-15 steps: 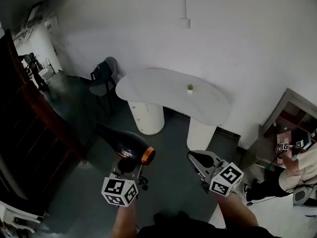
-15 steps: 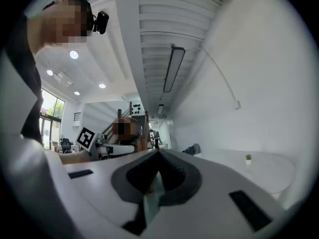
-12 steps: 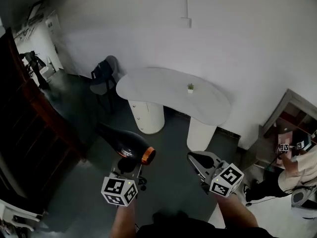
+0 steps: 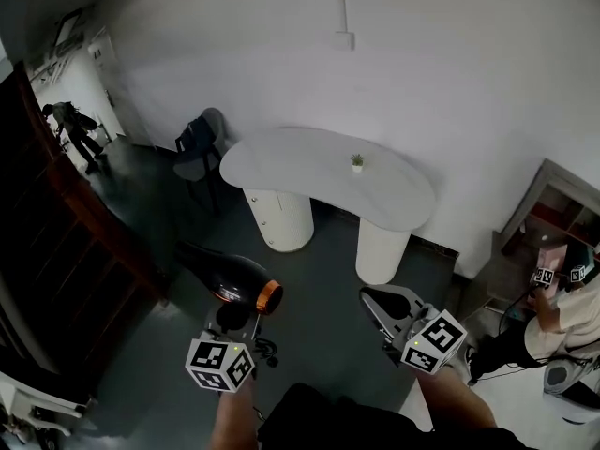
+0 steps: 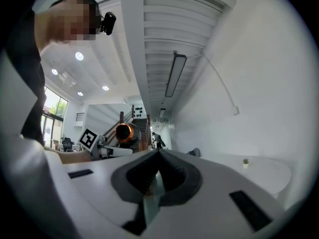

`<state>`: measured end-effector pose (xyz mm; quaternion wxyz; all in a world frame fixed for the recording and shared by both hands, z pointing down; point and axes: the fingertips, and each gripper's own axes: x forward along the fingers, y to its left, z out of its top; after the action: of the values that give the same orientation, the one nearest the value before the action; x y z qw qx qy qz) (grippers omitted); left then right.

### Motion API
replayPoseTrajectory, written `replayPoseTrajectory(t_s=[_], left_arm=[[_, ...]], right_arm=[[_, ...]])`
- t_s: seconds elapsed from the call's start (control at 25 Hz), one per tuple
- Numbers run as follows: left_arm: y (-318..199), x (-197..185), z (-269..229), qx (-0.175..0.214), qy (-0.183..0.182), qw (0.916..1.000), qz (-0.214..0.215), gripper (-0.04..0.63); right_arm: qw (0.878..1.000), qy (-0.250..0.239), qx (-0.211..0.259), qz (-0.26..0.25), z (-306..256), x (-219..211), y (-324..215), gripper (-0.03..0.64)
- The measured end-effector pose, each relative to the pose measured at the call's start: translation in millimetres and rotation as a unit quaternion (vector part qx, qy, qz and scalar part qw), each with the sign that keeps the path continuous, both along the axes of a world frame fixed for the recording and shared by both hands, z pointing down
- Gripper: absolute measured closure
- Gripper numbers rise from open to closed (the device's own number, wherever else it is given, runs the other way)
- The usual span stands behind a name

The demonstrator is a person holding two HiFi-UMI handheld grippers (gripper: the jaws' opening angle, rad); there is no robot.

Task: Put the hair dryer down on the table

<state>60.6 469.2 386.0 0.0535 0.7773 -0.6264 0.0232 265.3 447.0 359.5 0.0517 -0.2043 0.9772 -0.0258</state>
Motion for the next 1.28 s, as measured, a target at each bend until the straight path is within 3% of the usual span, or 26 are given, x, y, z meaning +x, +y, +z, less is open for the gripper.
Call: replayPoseTrajectory(t_s=[0.28,0.64,1.12,1.28], left_arm=[[-11.8,-3.4,8.9,-0.007,0.000,1.0000,-0.005,0.426],[-87.4,-31.7,29.4,-0.010,0.021,0.9997,0.007,0.426],[-219.8,-112.1,22.0,-0.011,0.001,0.9987,0.050,0.426],[-254.5,-143.1,17.9,-0.011,0.009,0.9986,0.050,0.426]], right_arm=[[1.000,-0.005,-0.026,-0.007,12.4,2.5,-12.4,0.606],[0.999,0.000,-0.045,-0.001,24.6,-27.5,-84.6,0.606],[0.997,0.020,-0.072,0.019,33.7,-127.3,-222.8,0.606],[0.996,0.020,-0.087,0.014,36.9,-164.2,-258.4,0.606]])
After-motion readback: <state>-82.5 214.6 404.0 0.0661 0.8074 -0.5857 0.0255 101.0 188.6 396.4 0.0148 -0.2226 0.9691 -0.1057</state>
